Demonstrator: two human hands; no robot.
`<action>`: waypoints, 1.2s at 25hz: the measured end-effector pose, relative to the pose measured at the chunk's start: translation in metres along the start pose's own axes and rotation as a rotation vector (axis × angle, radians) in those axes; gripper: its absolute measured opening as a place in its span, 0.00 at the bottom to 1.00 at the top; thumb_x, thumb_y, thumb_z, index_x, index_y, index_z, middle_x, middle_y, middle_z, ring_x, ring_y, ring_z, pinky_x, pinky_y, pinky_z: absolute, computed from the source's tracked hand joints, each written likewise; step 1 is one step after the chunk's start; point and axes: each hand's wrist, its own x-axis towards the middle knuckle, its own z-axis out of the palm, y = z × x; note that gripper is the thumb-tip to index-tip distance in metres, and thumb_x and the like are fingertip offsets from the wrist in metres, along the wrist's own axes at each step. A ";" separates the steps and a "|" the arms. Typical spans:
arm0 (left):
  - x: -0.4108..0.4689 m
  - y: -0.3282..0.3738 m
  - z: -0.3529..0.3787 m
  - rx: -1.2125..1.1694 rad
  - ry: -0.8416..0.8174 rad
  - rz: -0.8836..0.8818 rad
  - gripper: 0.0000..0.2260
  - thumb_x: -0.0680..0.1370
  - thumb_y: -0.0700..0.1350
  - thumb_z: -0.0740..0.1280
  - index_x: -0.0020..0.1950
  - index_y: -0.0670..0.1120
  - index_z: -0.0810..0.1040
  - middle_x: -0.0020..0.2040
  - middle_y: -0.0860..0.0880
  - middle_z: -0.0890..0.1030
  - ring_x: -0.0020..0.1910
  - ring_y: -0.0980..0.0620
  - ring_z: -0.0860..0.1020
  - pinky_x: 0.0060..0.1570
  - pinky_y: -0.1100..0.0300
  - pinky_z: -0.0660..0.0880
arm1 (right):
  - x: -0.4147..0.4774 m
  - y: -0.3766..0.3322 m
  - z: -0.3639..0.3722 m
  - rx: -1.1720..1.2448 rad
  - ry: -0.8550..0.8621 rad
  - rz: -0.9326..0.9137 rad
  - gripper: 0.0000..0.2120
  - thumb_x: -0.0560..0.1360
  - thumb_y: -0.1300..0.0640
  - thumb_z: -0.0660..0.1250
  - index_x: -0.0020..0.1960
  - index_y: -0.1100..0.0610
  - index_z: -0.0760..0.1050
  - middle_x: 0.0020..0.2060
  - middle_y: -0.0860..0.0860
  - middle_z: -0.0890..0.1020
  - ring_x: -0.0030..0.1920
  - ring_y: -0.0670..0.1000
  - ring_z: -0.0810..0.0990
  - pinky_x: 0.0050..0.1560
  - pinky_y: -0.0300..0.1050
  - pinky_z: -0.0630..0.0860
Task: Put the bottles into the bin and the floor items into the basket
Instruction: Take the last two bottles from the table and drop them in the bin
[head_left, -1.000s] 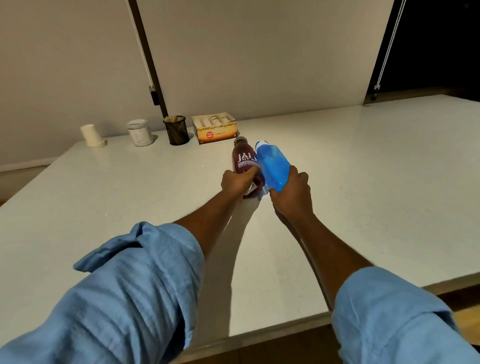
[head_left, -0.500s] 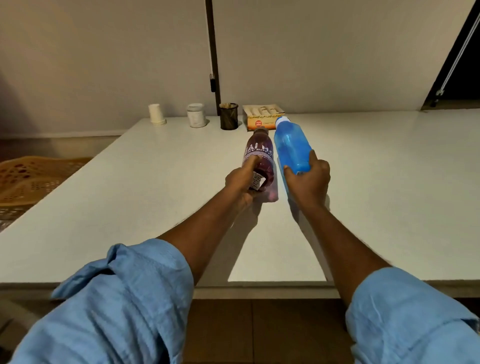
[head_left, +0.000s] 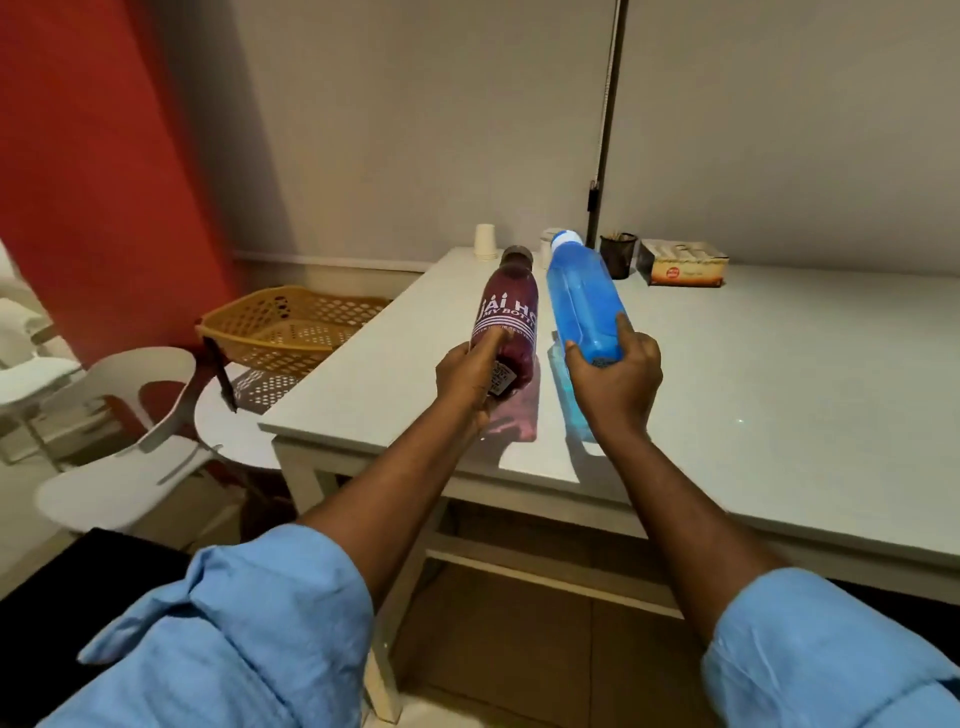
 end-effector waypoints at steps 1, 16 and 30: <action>-0.009 0.007 -0.023 0.003 0.013 0.008 0.22 0.68 0.49 0.75 0.59 0.42 0.78 0.53 0.41 0.82 0.52 0.41 0.81 0.51 0.42 0.81 | -0.020 -0.012 0.008 0.017 -0.010 -0.009 0.34 0.72 0.50 0.73 0.74 0.57 0.66 0.59 0.57 0.74 0.58 0.52 0.76 0.53 0.33 0.70; -0.159 0.071 -0.427 -0.178 0.253 -0.009 0.11 0.68 0.38 0.70 0.49 0.40 0.79 0.43 0.40 0.79 0.37 0.44 0.78 0.43 0.52 0.76 | -0.363 -0.207 0.163 0.357 -0.284 0.163 0.27 0.66 0.59 0.74 0.64 0.59 0.74 0.59 0.57 0.76 0.59 0.54 0.76 0.54 0.32 0.69; -0.100 0.086 -0.636 -0.177 0.545 -0.168 0.11 0.72 0.37 0.69 0.55 0.41 0.77 0.46 0.42 0.81 0.42 0.45 0.80 0.55 0.45 0.77 | -0.467 -0.229 0.385 0.382 -0.781 0.294 0.31 0.68 0.59 0.74 0.69 0.56 0.71 0.62 0.54 0.71 0.61 0.56 0.76 0.60 0.49 0.77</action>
